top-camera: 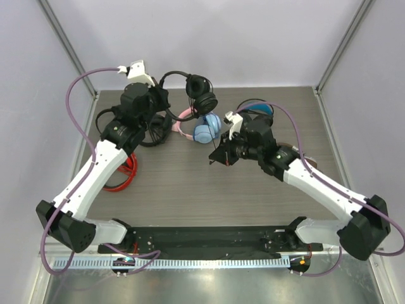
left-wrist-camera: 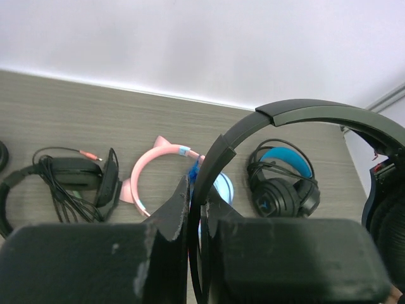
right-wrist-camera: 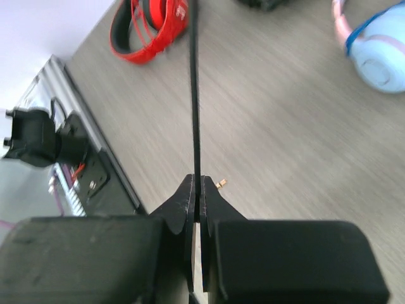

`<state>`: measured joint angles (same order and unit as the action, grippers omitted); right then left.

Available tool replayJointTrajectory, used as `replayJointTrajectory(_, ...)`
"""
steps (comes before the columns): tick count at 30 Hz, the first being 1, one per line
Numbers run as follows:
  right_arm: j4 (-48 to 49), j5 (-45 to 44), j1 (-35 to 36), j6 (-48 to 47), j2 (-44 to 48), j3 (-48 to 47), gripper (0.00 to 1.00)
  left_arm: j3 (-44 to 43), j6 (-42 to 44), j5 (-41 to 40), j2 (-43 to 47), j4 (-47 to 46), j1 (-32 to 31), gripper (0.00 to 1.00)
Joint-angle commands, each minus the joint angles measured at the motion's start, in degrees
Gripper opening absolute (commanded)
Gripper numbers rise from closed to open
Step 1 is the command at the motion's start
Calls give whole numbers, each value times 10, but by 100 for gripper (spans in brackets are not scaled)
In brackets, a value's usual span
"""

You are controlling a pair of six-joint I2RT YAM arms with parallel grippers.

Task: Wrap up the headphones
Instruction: Wrap the headphone cable with the right arm

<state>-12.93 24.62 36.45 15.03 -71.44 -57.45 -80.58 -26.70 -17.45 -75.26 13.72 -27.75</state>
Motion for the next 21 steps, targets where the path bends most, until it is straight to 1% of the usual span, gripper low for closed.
replayJointTrajectory(1,116,-109,30,40,53,37,1,-24,-70,-44,-1,-43,1,0)
replayJointTrajectory(2,116,-126,52,40,55,44,1,-24,-75,-51,-3,-42,1,0)
replayJointTrajectory(5,99,-172,79,20,67,36,1,-31,-78,-72,-12,-27,1,0)
replayJointTrajectory(8,73,-176,99,10,65,10,1,-34,-63,-89,-21,-24,-1,0)
replayJointTrajectory(9,63,-176,104,5,60,0,1,-33,-57,-107,-22,-24,-5,0)
replayJointTrajectory(13,21,-158,121,19,50,-65,1,-29,-34,-141,-32,-24,-12,0)
replayJointTrajectory(21,9,-102,122,98,17,-157,1,-20,-19,-157,-43,-30,-13,0)
